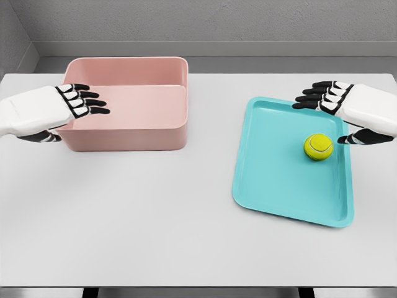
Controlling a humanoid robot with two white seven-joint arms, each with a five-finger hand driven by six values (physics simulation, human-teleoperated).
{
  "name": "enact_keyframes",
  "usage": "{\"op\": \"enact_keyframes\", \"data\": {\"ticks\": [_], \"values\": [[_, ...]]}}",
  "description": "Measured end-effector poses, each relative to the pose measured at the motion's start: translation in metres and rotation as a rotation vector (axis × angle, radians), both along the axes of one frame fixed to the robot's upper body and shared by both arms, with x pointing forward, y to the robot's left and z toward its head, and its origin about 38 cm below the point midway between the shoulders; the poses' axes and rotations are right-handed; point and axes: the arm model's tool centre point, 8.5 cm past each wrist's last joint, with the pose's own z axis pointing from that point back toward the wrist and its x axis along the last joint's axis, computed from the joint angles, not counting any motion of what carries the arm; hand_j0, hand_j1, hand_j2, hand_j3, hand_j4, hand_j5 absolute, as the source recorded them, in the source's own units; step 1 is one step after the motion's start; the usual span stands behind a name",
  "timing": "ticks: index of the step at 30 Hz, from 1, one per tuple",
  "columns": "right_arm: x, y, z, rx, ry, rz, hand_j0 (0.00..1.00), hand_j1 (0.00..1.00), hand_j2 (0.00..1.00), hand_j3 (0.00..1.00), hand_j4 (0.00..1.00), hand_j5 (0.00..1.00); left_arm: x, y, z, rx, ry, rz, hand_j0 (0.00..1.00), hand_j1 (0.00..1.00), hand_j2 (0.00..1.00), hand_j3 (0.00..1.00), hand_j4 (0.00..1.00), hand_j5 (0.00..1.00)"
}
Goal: Put the tennis from the blue tray into the pink basket with both arms
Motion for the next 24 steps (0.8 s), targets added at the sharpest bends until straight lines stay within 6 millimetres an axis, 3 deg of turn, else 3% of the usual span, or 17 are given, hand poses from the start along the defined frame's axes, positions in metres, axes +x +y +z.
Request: {"op": "enact_keyframes", "data": {"ticks": [5, 11, 18, 24], "values": [[0.000, 0.000, -0.003, 0.000, 0.008, 0.000, 1.00, 1.00, 1.00, 1.00, 1.00, 1.00, -0.002, 0.004, -0.009, 0.006, 0.024, 0.010, 1.00, 1.00, 1.00, 1.00, 1.00, 1.00], [-0.002, -0.007, -0.028, -0.019, 0.080, -0.022, 1.00, 1.00, 1.00, 1.00, 1.00, 1.00, -0.005, 0.012, -0.028, 0.028, 0.081, 0.035, 1.00, 1.00, 1.00, 1.00, 1.00, 1.00], [0.001, -0.001, -0.052, -0.105, 0.195, -0.001, 1.00, 1.00, 1.00, 1.00, 1.00, 1.00, -0.007, 0.024, -0.021, 0.060, 0.084, 0.059, 1.00, 1.00, 1.00, 1.00, 1.00, 1.00], [0.014, -0.002, -0.062, -0.014, 0.315, -0.023, 1.00, 1.00, 1.00, 1.00, 1.00, 1.00, -0.011, 0.032, -0.014, 0.077, 0.087, 0.069, 1.00, 1.00, 1.00, 1.00, 1.00, 1.00]]}}
